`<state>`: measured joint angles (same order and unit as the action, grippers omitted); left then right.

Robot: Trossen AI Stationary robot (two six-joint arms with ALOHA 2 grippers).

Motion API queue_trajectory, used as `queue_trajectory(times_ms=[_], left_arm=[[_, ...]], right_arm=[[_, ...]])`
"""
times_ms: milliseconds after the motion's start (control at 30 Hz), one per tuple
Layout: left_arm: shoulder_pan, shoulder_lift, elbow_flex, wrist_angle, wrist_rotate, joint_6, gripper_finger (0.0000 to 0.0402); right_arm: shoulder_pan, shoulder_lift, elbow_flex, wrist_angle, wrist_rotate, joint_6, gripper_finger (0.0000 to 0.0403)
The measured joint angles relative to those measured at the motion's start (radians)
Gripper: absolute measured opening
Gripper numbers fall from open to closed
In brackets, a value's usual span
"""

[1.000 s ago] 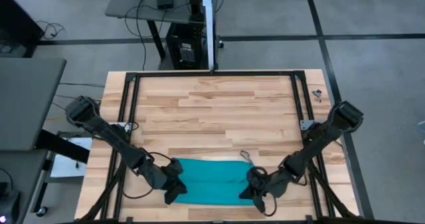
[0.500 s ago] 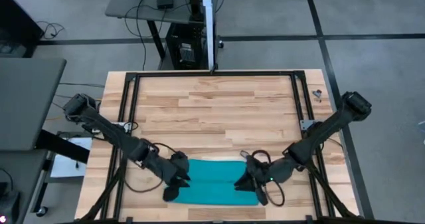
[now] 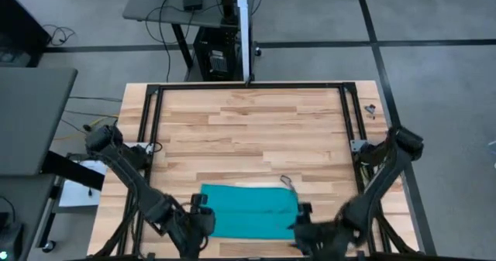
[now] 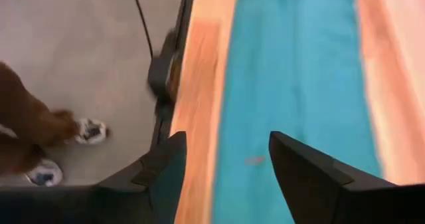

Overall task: Roll towel
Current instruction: Roll the blue towel

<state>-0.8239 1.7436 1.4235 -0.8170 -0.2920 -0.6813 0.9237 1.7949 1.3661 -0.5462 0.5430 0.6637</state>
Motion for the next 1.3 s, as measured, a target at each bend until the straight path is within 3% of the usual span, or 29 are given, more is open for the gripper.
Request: queue_trajectory(times_ms=[267, 533, 700, 967, 1300], left_arm=[[-0.06, 0.212, 0.072, -0.026, -0.003, -0.127, 0.0208], [-0.076, 0.37, 0.155, -0.074, -0.084, -0.094, 0.0201], [-0.072, 0.384, 0.176, -0.143, -0.157, -0.172, 0.0201], [-0.09, 0.386, 0.144, -0.12, -0.12, -0.172, 0.0201], [-0.07, 0.386, 0.143, -0.16, -0.205, -0.178, 0.0201]], right_arm=[[0.074, 0.191, 0.0, -0.002, 0.09, 0.169, 0.0214], [0.076, 0.258, 0.0, -0.008, 0.094, 0.202, 0.0214], [0.065, 0.253, 0.0, -0.012, 0.097, 0.203, 0.0214], [0.062, 0.254, 0.0, 0.004, 0.096, 0.203, 0.0214], [0.056, 0.254, -0.007, 0.007, 0.096, 0.115, 0.0214]])
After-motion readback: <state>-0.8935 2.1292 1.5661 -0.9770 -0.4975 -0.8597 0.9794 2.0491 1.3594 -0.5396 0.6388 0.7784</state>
